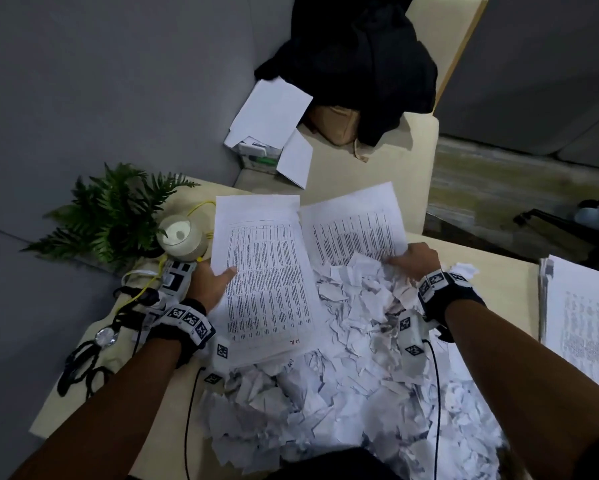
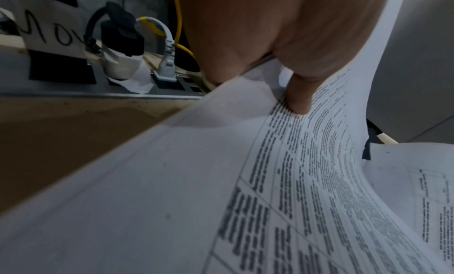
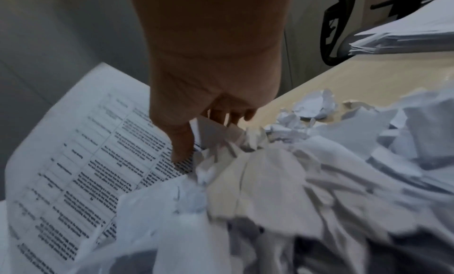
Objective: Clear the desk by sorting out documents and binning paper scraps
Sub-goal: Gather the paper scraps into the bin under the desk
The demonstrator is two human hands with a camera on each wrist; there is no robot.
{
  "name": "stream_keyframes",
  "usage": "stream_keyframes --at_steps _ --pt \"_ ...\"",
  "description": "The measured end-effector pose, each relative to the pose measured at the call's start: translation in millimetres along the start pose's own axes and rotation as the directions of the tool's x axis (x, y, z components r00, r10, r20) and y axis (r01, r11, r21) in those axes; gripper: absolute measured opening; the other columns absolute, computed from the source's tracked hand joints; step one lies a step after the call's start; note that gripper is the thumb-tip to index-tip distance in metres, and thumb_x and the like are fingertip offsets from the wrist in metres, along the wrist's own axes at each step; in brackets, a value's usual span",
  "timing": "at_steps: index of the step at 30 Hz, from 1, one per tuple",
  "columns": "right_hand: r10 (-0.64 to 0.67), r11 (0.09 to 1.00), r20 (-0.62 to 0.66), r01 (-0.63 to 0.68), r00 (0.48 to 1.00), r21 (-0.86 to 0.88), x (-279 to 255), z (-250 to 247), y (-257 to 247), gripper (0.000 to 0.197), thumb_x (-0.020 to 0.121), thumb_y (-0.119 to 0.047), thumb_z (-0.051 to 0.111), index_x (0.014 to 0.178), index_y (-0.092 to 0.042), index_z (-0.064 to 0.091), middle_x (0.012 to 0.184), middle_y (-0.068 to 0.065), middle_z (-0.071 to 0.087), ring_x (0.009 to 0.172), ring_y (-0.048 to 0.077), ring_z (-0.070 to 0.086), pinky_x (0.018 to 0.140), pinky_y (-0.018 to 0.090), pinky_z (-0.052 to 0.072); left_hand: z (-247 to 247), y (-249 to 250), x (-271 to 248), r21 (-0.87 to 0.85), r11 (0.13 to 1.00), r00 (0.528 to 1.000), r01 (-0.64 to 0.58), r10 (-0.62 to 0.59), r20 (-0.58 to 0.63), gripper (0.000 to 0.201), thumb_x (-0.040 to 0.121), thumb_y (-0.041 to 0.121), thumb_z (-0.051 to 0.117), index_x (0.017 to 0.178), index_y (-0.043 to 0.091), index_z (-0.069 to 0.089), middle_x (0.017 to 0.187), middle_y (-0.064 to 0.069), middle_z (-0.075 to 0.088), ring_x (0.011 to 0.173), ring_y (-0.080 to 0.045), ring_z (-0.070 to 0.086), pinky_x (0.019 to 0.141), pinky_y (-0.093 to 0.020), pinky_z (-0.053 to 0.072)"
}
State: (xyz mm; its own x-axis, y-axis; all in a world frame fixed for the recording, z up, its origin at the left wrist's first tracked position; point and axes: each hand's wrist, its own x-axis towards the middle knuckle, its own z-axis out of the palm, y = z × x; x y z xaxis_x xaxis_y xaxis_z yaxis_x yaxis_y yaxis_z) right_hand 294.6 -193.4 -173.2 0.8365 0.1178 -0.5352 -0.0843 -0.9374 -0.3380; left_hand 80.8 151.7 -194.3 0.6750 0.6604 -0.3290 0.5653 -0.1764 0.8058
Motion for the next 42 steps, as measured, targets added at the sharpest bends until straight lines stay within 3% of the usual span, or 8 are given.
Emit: stream_keyframes --at_steps 3,6,8,11,20,27,37,42 --pt "-0.145 0.974 0.041 0.135 0.989 0.183 -2 -9 -5 0.032 0.075 -0.042 0.081 0.081 -0.012 0.072 0.081 0.007 0.069 0.078 0.023 0.066 0.063 0.026 0.046 0 -1 6 0.028 1.0 0.999 0.014 -0.015 0.031 0.036 0.087 0.007 0.068 0.121 -0.003 0.06 0.122 -0.019 0.063 0.114 -0.032 0.06 0.099 -0.039 0.045" --pt "-0.282 0.955 0.199 0.254 0.939 0.153 -2 -16 -6 0.055 0.068 -0.058 0.079 0.098 -0.012 0.074 0.092 0.011 0.074 0.085 0.026 0.07 0.08 0.037 0.056 1 5 6 0.05 0.999 0.999 0.02 -0.023 0.045 0.035 0.089 0.006 0.066 0.121 -0.006 0.059 0.122 -0.021 0.062 0.113 -0.032 0.06 0.093 -0.032 0.042" --pt "-0.318 0.948 0.206 0.307 0.926 0.083 -7 -19 -10 0.053 0.078 -0.053 0.073 0.102 -0.005 0.071 0.094 0.014 0.071 0.089 0.028 0.067 0.083 0.039 0.053 0 7 4 0.042 0.999 0.999 0.017 -0.019 0.05 0.035 0.09 0.006 0.065 0.121 -0.007 0.059 0.122 -0.02 0.062 0.113 -0.032 0.06 0.093 -0.031 0.041" --pt "-0.364 0.931 0.067 0.362 0.929 0.04 -18 -26 -19 0.027 0.093 -0.026 0.064 0.087 0.0 0.071 0.085 0.017 0.071 0.086 0.031 0.068 0.079 0.037 0.051 -1 11 0 0.039 0.999 0.998 0.008 -0.011 0.064 0.033 0.091 0.009 0.064 0.121 -0.005 0.061 0.121 -0.02 0.063 0.111 -0.031 0.061 0.091 -0.03 0.042" --pt "-0.485 0.868 -0.308 0.495 0.819 -0.052 -53 -42 -29 0.037 0.098 -0.025 0.053 0.119 0.005 0.059 0.096 0.032 0.066 0.084 0.045 0.062 0.068 0.041 0.048 -3 21 -13 -0.015 0.999 0.997 -0.041 0.042 0.06 0.031 0.089 0.008 0.067 0.117 -0.005 0.063 0.114 -0.02 0.067 0.105 -0.031 0.064 0.093 -0.038 0.048" --pt "-0.387 0.849 -0.372 0.484 0.844 0.213 -68 -52 -24 0.028 0.099 -0.027 0.053 0.092 -0.003 0.065 0.074 0.013 0.061 0.069 0.029 0.06 0.061 0.029 0.038 -3 26 -19 -0.058 0.998 0.999 -0.027 0.03 0.045 0.035 0.088 0.011 0.068 0.12 -0.001 0.061 0.118 -0.016 0.066 0.109 -0.029 0.063 0.099 -0.042 0.047" --pt "-0.313 0.778 -0.45 0.498 0.837 0.384 -76 -70 -26 0.029 0.098 -0.023 0.056 0.105 0.003 0.068 0.079 0.01 0.062 0.067 0.02 0.055 0.06 0.026 0.042 -3 29 -18 -0.082 0.996 0.997 -0.038 0.043 0.06 0.032 0.089 0.01 0.067 0.117 -0.003 0.062 0.116 -0.017 0.066 0.107 -0.03 0.064 0.096 -0.038 0.047" --pt "-0.304 0.674 -0.485 0.545 0.82 0.499 -79 -75 -32 0.017 0.1 -0.02 0.053 0.097 -0.004 0.058 0.07 0.003 0.054 0.046 -0.004 0.049 0.043 0.013 0.04 -1 34 -18 -0.083 0.996 0.997 -0.035 0.04 0.071 0.03 0.09 0.008 0.065 0.117 -0.003 0.062 0.115 -0.017 0.066 0.104 -0.027 0.063 0.091 -0.032 0.045"
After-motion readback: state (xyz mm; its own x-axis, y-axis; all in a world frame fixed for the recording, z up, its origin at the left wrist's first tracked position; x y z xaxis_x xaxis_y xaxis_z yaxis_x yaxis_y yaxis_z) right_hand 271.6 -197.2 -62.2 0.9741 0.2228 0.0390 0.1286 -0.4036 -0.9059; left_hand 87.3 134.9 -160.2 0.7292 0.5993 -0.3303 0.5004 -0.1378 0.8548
